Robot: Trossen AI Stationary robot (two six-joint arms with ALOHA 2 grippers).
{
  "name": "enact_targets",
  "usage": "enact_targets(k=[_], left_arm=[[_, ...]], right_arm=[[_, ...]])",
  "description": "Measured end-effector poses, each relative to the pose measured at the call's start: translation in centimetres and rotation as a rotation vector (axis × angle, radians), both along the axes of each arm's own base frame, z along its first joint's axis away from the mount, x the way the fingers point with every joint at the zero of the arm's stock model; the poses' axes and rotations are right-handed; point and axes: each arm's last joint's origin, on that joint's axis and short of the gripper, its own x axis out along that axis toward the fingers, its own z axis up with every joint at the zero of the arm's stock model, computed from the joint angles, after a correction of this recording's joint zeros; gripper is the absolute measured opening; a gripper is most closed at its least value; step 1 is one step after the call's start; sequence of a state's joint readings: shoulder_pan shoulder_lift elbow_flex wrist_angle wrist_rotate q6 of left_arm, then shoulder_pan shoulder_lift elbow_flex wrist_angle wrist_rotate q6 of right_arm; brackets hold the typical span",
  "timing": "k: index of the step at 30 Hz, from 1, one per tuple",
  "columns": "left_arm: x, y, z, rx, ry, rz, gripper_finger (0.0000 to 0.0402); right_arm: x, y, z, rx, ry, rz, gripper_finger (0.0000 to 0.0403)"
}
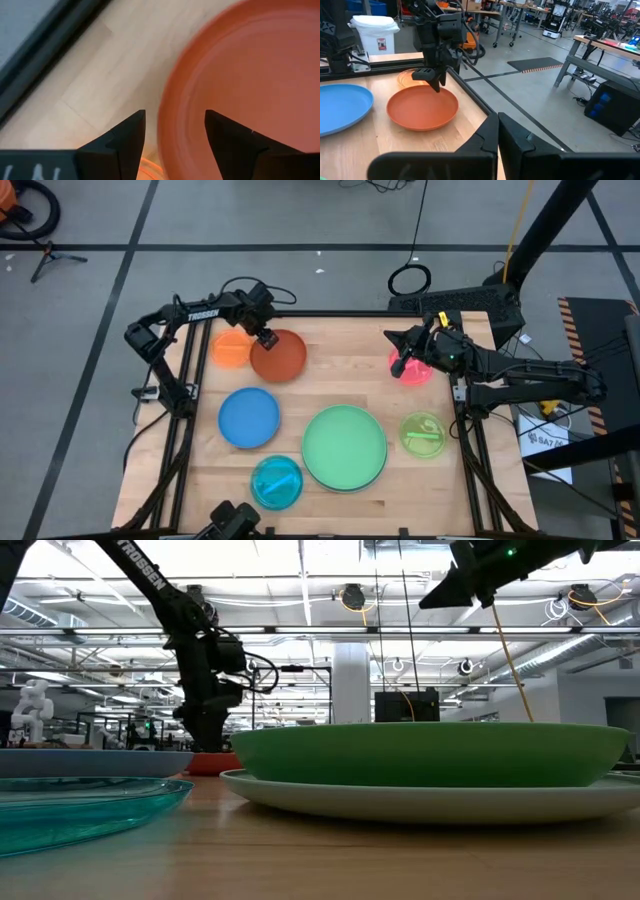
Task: Stack plastic plates
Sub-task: Stack the dark orange plate on the green plate
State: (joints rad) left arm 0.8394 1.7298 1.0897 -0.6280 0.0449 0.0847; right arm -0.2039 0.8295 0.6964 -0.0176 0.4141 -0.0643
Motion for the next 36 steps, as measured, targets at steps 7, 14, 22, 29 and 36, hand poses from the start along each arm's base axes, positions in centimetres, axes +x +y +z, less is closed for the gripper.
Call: enact_targets(k=[7,14,22,29,36], left_arm=[[0.0,0.4,-0.2,0.053,0.033,0.006,0.0212],[0.3,0.8,-2.5,-0.003,0.076,0.018,0.0212],[1.2,0.4,-3.0,0.004,0.069,-0.015,0.0211],[1.7,-0.1,-3.0,0.006,0.066,-0.028,0.0211],[2.1,-0.4,-3.0,0.005,0.066,-0.042,0.0147]], right_arm=[[0.0,0.0,0.0,0.001,0.003,0.0,0.0],[0.0,0.0,0.0,0.001,0.003,0.0,0.0],[0.0,0.0,0.0,-0.003,0.005,0.001,0.0],[0.0,0.0,0.0,-0.003,0.005,0.0,0.0],[0.0,0.0,0.0,-0.003,0.005,0.0,0.0]])
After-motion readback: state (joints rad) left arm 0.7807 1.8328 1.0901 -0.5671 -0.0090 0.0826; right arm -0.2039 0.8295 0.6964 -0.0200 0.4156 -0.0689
